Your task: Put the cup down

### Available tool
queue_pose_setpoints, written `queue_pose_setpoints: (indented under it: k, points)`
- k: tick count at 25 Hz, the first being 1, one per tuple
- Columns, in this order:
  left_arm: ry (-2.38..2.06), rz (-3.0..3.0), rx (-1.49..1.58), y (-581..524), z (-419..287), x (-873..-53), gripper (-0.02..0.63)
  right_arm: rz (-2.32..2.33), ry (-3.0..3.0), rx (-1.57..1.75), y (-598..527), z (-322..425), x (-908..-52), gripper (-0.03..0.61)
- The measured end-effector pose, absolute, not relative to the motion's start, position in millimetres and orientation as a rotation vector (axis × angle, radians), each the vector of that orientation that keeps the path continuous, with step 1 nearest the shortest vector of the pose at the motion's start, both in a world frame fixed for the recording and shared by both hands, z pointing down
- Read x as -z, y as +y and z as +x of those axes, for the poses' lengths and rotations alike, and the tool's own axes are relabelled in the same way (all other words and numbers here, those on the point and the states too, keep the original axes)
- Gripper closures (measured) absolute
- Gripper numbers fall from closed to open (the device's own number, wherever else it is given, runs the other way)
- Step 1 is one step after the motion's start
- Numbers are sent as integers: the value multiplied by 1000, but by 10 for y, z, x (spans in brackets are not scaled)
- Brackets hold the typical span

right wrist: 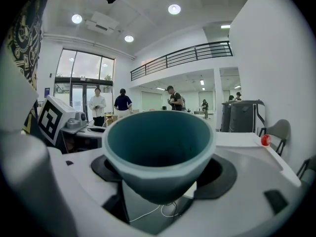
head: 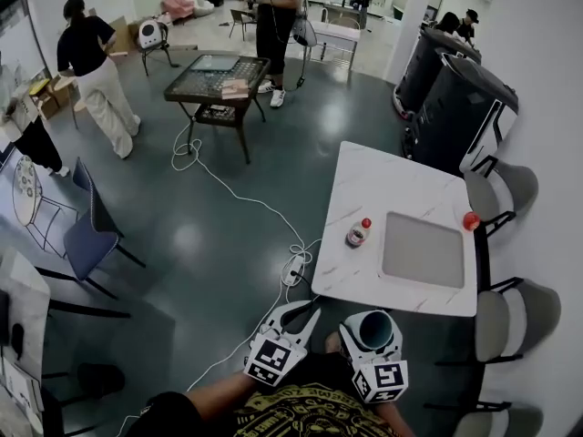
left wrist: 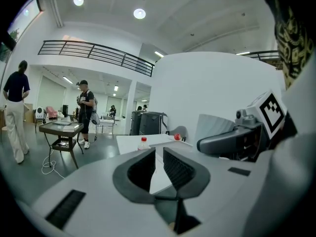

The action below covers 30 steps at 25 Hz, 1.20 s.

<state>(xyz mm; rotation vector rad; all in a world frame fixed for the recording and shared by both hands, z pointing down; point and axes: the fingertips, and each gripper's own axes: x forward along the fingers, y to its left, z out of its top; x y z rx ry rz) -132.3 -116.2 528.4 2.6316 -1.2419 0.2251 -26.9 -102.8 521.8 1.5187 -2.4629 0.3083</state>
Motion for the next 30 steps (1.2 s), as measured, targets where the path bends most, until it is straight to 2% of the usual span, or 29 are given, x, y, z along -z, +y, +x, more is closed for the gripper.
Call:
queue_pose_setpoints:
  k: [22,30]
  points:
    - [-1240,2698,-322,-2133,518,-5168,558,1586,-2504,-343,-2009,1550,-5290,195]
    - [-1252,2722,-337,-2420,1007,-5218,558,1587,-2529,-284,-2370,1984,-5313,195]
